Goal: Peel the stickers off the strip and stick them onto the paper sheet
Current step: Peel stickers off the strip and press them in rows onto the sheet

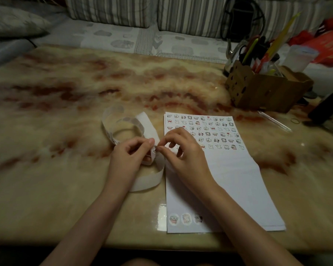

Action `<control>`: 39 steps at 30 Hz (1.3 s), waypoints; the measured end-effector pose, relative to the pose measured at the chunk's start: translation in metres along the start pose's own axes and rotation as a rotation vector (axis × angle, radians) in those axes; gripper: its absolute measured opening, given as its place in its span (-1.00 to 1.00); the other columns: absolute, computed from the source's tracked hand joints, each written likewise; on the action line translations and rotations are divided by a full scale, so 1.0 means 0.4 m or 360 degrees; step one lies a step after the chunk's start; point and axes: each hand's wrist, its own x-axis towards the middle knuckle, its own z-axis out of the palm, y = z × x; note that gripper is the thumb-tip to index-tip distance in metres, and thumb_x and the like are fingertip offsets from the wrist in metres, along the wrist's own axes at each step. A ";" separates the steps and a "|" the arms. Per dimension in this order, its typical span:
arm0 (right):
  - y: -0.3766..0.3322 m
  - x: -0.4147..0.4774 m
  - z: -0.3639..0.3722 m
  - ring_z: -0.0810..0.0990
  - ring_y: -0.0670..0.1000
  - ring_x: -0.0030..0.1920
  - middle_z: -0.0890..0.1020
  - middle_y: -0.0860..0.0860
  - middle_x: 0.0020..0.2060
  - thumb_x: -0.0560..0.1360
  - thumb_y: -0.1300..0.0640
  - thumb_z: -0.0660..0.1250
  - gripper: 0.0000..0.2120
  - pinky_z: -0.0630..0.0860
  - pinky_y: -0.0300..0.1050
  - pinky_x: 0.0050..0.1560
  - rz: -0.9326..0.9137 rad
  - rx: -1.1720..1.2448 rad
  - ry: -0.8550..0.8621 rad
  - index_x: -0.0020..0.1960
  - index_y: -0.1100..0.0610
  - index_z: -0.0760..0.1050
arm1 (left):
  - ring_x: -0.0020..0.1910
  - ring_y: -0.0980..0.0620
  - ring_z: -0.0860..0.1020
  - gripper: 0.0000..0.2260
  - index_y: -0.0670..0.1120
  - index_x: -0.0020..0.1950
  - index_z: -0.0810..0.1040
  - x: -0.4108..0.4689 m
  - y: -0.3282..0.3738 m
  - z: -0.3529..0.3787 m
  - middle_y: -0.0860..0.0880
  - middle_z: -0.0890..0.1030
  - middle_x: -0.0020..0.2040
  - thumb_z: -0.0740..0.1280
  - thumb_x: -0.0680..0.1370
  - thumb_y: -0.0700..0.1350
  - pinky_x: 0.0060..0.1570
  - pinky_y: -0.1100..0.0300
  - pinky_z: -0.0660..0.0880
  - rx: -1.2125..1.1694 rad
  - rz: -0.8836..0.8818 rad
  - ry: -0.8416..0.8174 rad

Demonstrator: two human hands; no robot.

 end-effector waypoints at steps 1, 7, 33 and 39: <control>-0.001 -0.002 -0.004 0.48 -0.12 -0.15 0.52 -0.11 -0.13 0.46 0.13 0.38 -0.95 0.39 -0.25 -0.22 -0.0008 0.0024 -0.0020 -0.13 0.10 0.55 | -0.29 0.02 0.56 -0.85 -0.23 -0.17 0.64 0.000 0.000 -0.001 -0.21 0.63 -0.26 0.36 0.52 -0.17 -0.15 0.08 0.54 -0.0006 -0.0009 0.0004; -0.016 0.000 -0.052 0.55 -0.09 -0.20 0.62 -0.12 -0.23 0.47 0.22 0.41 -0.90 0.43 -0.22 -0.18 0.0219 0.0481 -0.0091 -0.18 0.05 0.57 | -0.36 0.03 0.56 -0.85 -0.26 -0.15 0.62 -0.001 0.000 0.004 -0.21 0.61 -0.29 0.35 0.53 -0.19 -0.31 0.32 0.53 0.0007 -0.0031 0.0019; 0.054 0.036 -0.098 0.39 -0.12 -0.50 0.68 0.07 -0.35 0.37 0.23 0.43 -0.93 0.27 -0.32 -0.50 0.1007 0.0130 -0.0253 -0.27 0.19 0.66 | -0.40 0.07 0.51 -0.84 -0.21 -0.23 0.61 -0.008 -0.004 0.011 -0.23 0.61 -0.34 0.37 0.52 -0.16 -0.27 0.25 0.45 0.0223 0.0014 -0.0041; 0.062 0.032 -0.088 0.41 -0.13 -0.50 0.68 0.02 -0.38 0.35 0.22 0.42 -0.92 0.31 -0.23 -0.40 0.0987 0.0077 -0.0213 -0.31 0.15 0.65 | -0.40 0.07 0.51 -0.83 -0.22 -0.23 0.61 -0.008 -0.005 0.011 -0.23 0.62 -0.32 0.37 0.52 -0.17 -0.26 0.25 0.45 0.0233 0.0027 -0.0052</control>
